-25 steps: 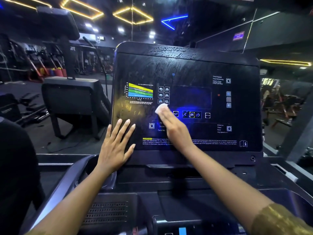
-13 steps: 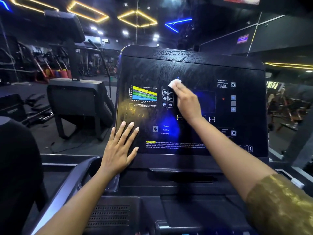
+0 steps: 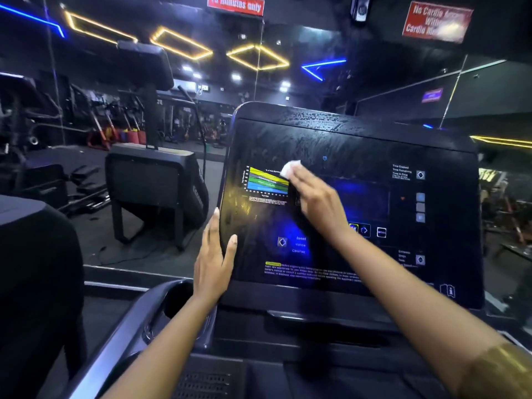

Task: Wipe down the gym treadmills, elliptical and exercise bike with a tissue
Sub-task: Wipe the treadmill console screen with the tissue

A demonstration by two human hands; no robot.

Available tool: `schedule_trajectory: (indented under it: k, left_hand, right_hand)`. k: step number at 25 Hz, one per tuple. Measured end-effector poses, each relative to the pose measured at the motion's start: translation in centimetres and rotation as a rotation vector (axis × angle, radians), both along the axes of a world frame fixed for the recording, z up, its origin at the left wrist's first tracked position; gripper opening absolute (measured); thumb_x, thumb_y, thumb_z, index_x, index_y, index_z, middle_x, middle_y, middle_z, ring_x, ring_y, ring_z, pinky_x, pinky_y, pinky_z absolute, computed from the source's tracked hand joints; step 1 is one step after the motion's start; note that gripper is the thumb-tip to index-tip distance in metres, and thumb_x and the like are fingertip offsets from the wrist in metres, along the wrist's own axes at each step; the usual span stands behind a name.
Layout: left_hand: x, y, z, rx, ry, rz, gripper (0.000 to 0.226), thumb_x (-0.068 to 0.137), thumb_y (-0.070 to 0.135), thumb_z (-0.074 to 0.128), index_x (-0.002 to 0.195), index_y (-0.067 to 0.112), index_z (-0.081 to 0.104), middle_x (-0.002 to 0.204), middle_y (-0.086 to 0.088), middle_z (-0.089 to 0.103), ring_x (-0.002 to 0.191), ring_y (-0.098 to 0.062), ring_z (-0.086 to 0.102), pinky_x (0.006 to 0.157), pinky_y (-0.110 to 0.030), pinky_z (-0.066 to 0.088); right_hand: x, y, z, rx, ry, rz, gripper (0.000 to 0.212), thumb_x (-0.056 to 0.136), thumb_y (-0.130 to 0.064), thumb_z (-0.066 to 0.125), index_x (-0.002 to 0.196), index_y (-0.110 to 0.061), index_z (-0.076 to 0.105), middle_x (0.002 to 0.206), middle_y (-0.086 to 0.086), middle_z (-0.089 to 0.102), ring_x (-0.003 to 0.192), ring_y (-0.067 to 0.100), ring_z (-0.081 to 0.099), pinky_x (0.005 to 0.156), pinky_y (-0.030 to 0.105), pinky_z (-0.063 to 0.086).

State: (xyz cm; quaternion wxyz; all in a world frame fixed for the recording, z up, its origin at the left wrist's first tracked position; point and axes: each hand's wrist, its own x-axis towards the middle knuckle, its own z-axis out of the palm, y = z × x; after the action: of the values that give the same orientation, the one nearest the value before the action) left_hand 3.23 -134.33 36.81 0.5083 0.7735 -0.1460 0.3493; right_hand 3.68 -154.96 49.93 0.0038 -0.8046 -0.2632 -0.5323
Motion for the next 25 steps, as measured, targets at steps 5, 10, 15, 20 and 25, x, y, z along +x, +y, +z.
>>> schedule_trajectory:
  k: [5,10,15,20,25]
  left_hand:
    - [0.0,0.1,-0.2,0.069,0.007,0.005,0.075,0.084,0.063,0.024,0.151,0.035,0.008,0.157,0.004,0.022,0.132,-0.025,0.044,0.096,-0.041,0.042]
    - [-0.1,0.1,-0.2,0.069,0.006,0.011,0.071,0.085,0.063,0.023,0.149,0.039,0.006,0.156,0.007,0.022,0.133,-0.022,0.042,0.095,-0.039,0.042]
    - [0.1,-0.1,-0.3,0.058,0.013,0.009,0.065,0.085,0.063,0.019,0.145,0.045,0.003,0.156,0.007,0.023,0.13,-0.023,0.044,0.092,-0.039,0.043]
    - [0.0,0.0,-0.4,0.057,0.019,0.005,0.066,0.085,0.064,0.018,0.145,0.044,0.002,0.156,0.006,0.023,0.131,-0.023,0.043,0.092,-0.042,0.044]
    - [-0.3,-0.1,-0.3,0.058,0.004,0.011,0.066,0.085,0.063,0.017,0.146,0.042,0.003,0.156,0.005,0.024,0.133,-0.022,0.041,0.092,-0.038,0.042]
  right_hand:
    - [3.2,2.4,3.5,0.102,0.13,-0.079,0.05,0.084,-0.013,0.026,0.119,-0.009,0.061,0.125,0.004,0.059,0.103,0.026,0.061,0.076,0.038,0.055]
    - [2.4,4.9,-2.4,-0.186,0.124,0.044,0.046,0.081,0.005,0.047,0.123,-0.008,0.059,0.127,0.006,0.057,0.1,0.024,0.064,0.054,0.034,0.057]
    - [0.9,4.4,-2.3,-0.351,0.102,0.195,0.041,0.087,-0.002,0.036,0.118,-0.002,0.063,0.126,0.012,0.06,0.118,0.021,0.056,0.09,0.032,0.052]
    - [4.3,4.8,4.6,0.006,0.094,-0.011,0.053,0.079,-0.009,0.025,0.117,-0.003,0.062,0.123,0.011,0.06,0.11,0.029,0.06,0.078,0.041,0.056]
    - [3.9,6.9,-0.3,-0.247,0.109,0.114,0.044,0.08,0.005,0.04,0.119,-0.002,0.06,0.124,0.013,0.059,0.111,0.025,0.059,0.083,0.036,0.055]
